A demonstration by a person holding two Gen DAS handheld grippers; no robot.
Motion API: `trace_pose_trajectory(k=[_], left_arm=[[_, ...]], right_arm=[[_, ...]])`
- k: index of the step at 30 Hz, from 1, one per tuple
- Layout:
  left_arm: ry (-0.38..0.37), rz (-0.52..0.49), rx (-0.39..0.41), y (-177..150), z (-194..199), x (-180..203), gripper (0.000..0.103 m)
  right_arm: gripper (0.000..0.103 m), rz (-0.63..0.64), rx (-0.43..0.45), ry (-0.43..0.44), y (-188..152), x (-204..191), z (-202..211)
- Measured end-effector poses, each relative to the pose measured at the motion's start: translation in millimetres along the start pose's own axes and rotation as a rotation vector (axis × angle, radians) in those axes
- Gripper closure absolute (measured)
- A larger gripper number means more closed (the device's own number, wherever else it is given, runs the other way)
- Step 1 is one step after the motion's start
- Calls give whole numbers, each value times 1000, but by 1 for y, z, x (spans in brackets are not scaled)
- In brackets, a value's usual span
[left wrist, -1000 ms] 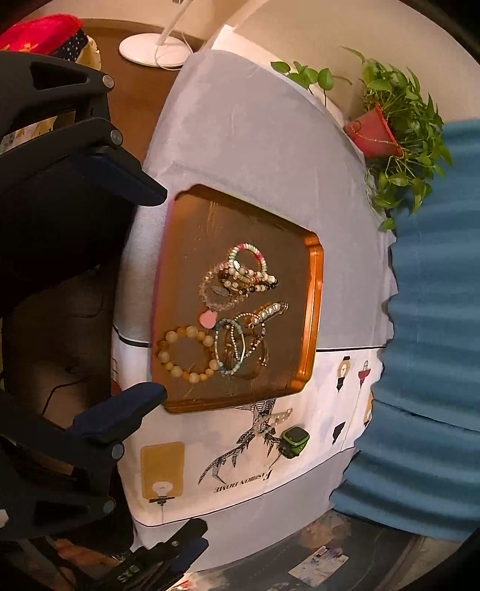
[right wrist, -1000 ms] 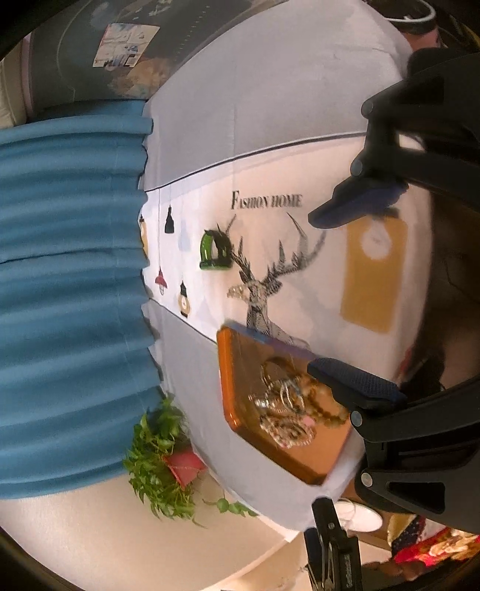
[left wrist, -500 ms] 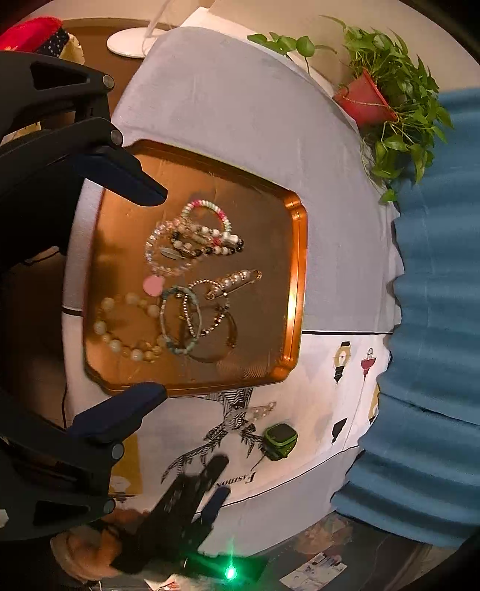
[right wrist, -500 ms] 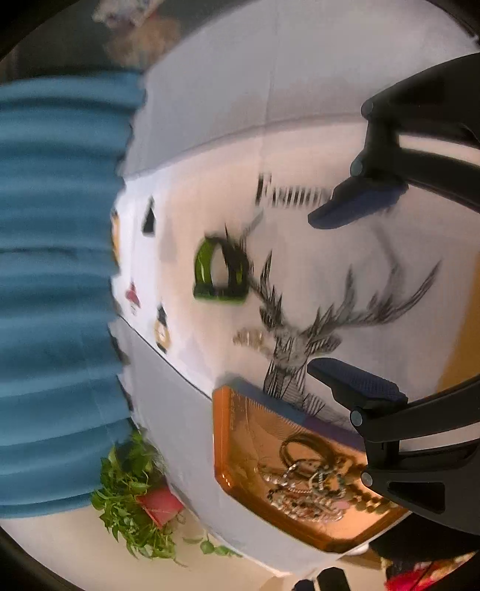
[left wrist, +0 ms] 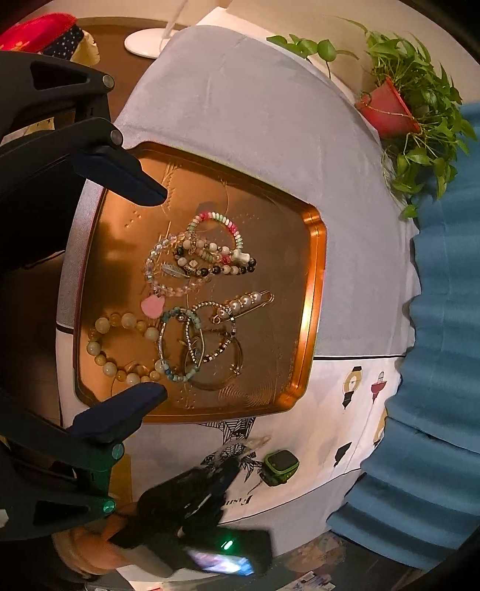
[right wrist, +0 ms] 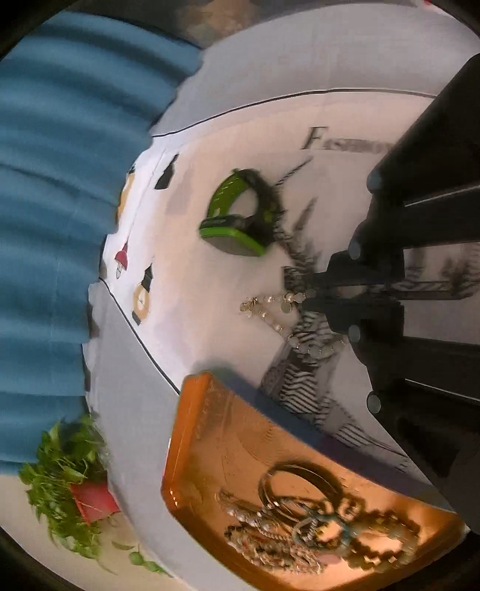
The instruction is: Organize jewelry
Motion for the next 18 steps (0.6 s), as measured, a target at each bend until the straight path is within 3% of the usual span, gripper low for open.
trace_pose_trajectory(k=[6, 10, 15, 18], left_arm=[[-12, -53, 11, 13, -4, 24, 9], [-97, -92, 5, 34, -21, 65, 9], [-203, -121, 1, 68, -53, 123, 9], [-236, -128, -47, 89, -85, 155, 9]], right_arm=[[97, -313, -70, -123, -56, 104, 15], [97, -422, -89, -188, -78, 163, 20], [97, -483, -85, -177, -86, 191, 17], [97, -472, -73, -183, -90, 195, 16]])
Point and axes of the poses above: each gripper's, at about its wrist camera, not at the fingertips, and z roughly against the way its jaws point, x to its right, y to its top, the point moved 3 cm from there along -z, roughly the way its jaws point, and after that the axes turned 10 degrees about -y, right-handed, at the moved point
